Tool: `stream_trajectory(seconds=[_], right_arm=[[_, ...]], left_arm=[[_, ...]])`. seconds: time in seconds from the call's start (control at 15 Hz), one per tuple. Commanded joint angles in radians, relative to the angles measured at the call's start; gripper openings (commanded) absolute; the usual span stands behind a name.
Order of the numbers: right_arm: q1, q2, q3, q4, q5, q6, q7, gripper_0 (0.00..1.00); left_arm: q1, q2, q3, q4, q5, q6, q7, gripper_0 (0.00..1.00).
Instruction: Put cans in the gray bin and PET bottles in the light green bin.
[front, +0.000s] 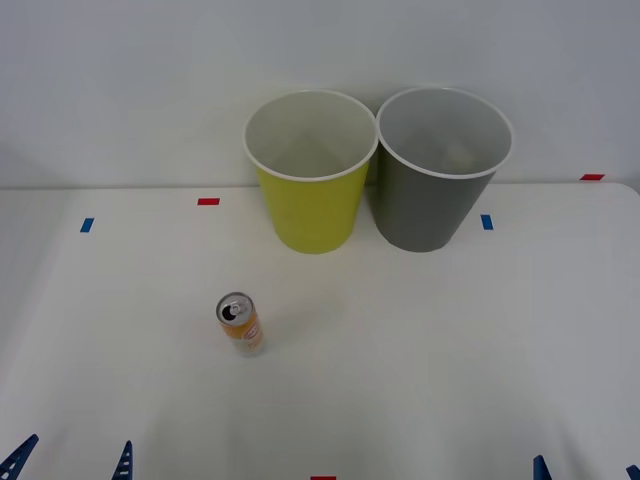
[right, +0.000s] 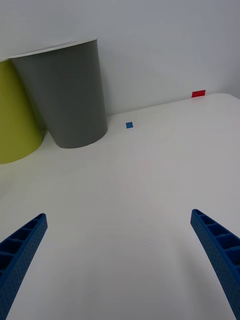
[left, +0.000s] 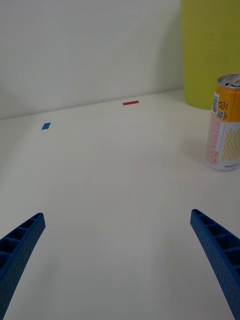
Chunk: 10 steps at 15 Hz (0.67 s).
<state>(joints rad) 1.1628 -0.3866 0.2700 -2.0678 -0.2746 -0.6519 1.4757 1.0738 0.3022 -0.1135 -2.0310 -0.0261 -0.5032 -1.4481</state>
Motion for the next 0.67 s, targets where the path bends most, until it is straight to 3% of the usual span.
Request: stream_trajectory(seconds=[0.07,0.67], right_arm=[[0.000,0.000,0.000,0.000,0.000,0.000,0.000,1.00],[0.000,0.000,0.000,0.000,0.000,0.000,0.000,1.00]], left_arm=[[0.000,0.000,0.000,0.000,0.000,0.000,0.000,1.00],[0.000,0.000,0.000,0.000,0.000,0.000,0.000,1.00]])
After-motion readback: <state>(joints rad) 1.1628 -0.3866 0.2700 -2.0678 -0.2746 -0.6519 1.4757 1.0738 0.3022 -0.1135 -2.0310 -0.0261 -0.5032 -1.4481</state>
